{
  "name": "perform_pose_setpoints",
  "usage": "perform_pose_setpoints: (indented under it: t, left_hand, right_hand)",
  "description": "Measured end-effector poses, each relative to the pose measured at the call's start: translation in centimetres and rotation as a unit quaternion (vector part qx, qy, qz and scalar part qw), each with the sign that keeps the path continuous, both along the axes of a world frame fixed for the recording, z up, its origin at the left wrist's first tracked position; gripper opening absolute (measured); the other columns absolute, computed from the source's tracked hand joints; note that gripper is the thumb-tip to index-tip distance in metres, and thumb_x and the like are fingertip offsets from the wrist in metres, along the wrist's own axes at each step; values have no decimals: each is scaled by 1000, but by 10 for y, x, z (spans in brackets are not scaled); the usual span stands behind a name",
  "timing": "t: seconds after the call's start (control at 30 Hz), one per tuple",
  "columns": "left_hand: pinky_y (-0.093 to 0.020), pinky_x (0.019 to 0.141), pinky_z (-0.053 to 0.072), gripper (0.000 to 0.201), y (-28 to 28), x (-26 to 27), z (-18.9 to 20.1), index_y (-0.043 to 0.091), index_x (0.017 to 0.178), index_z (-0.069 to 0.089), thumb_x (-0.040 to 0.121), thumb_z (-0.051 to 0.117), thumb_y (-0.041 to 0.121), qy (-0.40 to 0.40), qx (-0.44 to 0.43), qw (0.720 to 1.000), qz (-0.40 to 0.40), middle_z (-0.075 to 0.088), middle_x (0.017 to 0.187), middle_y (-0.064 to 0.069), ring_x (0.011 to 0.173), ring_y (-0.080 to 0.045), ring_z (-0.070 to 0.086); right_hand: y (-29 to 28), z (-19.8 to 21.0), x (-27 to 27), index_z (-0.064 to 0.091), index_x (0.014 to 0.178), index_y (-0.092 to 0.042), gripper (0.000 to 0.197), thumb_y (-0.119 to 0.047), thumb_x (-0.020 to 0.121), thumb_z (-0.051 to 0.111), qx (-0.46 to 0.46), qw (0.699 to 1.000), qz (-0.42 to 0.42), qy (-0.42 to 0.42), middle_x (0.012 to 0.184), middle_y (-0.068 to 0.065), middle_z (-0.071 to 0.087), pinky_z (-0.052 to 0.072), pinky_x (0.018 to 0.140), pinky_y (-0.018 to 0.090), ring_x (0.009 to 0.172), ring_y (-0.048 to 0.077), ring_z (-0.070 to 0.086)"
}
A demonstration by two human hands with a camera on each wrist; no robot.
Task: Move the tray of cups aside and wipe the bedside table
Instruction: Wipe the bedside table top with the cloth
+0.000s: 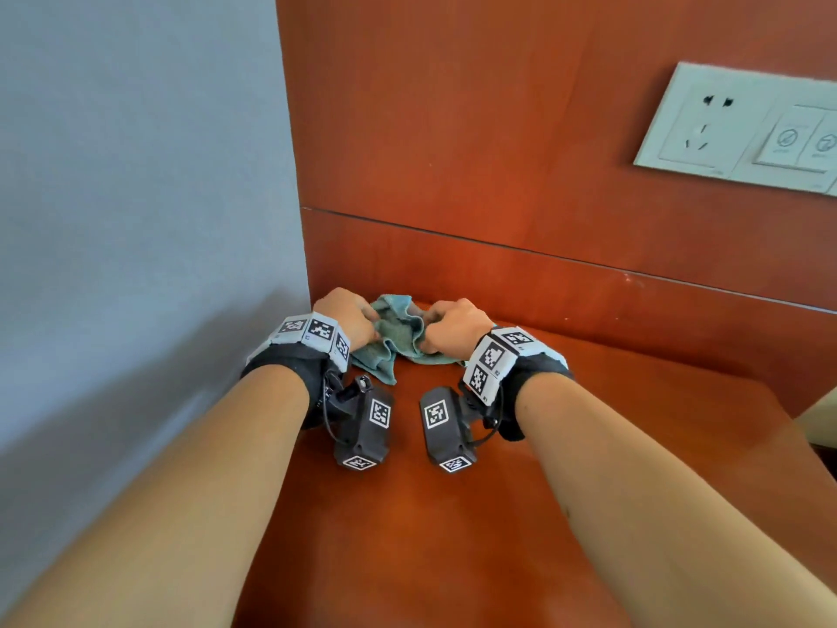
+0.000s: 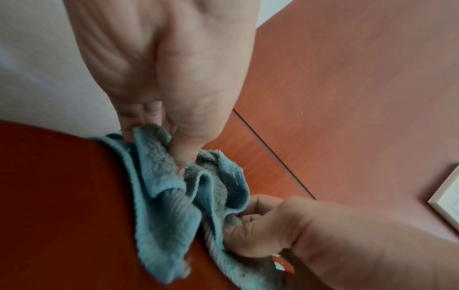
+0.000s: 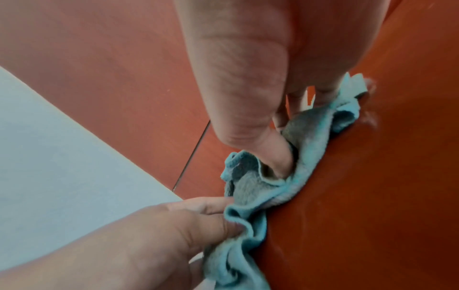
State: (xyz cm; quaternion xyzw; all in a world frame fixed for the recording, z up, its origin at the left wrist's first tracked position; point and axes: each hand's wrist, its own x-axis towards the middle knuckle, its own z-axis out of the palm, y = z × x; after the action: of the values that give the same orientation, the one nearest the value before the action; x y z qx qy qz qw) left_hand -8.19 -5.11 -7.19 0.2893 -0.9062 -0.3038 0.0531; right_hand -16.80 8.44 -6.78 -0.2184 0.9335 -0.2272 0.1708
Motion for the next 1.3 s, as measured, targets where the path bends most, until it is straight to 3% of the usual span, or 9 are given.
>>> perform_pose_setpoints:
  t: [0.07, 0.2, 0.33, 0.57, 0.7, 0.9, 1.07, 1.3]
  left_hand:
    - [-29, 95, 49, 30, 5, 16, 2, 15, 112, 73, 82, 74, 15, -15, -1, 1000, -7, 68, 121, -6, 112, -26, 62]
    - [-33, 100, 48, 33, 23, 55, 6, 15, 114, 72, 81, 75, 20, -47, -21, 999, -8, 66, 124, -5, 113, -25, 61]
    - [-34, 100, 48, 34, 59, 96, 12, 14, 116, 71, 84, 72, 25, -85, -75, 993, -19, 65, 126, -5, 115, -25, 60]
    - [-37, 98, 51, 32, 147, 134, 12, 10, 114, 70, 86, 68, 25, -115, -127, 984, -39, 66, 122, -7, 112, -27, 62]
    - [-36, 96, 52, 34, 201, 138, 14, 9, 114, 69, 85, 70, 26, -126, -121, 982, -75, 67, 120, -7, 111, -26, 63]
    - [-38, 95, 53, 37, 285, 114, 14, 10, 114, 70, 83, 72, 29, -111, -117, 975, -151, 68, 118, -6, 110, -25, 64]
    - [-36, 95, 53, 36, 353, 89, 15, 10, 117, 68, 88, 67, 30, -94, -116, 965, -218, 67, 120, -6, 110, -25, 63]
    - [-37, 96, 52, 37, 383, 92, 13, 11, 117, 68, 88, 67, 32, -71, -105, 960, -249, 66, 122, -5, 112, -25, 63]
  right_hand:
    - [9, 5, 12, 66, 100, -28, 28, -16, 74, 70, 15, 999, 26, -25, 114, 1, 62, 50, 74, 27, 102, 21, 62]
    - [39, 5, 48, 69, 91, -28, 26, -21, 66, 73, -3, 999, 43, -32, 107, -4, 66, 53, 80, 29, 98, 17, 62]
    - [77, 2, 86, 68, 93, -25, 28, -23, 67, 77, -5, 998, 59, -31, 110, -2, 66, 54, 87, 34, 101, 19, 61]
    - [163, 1, 137, 63, 96, -16, 30, -25, 70, 76, -11, 998, 60, -28, 113, 4, 63, 52, 86, 36, 104, 23, 61]
    - [223, 0, 147, 66, 105, -11, 39, -29, 72, 75, -21, 999, 32, -33, 114, 5, 63, 53, 92, 40, 106, 23, 60]
    - [316, -1, 140, 58, 75, -20, 22, -28, 68, 77, -45, 997, -59, -33, 97, 3, 63, 51, 78, 35, 97, 22, 62]
    - [387, 1, 133, 59, 77, -17, 24, -27, 66, 78, -41, 988, -143, -33, 98, 6, 65, 52, 86, 38, 100, 26, 63]
    - [414, 0, 144, 56, 78, -18, 26, -27, 68, 77, -13, 983, -182, -21, 100, 5, 59, 46, 74, 33, 94, 24, 59]
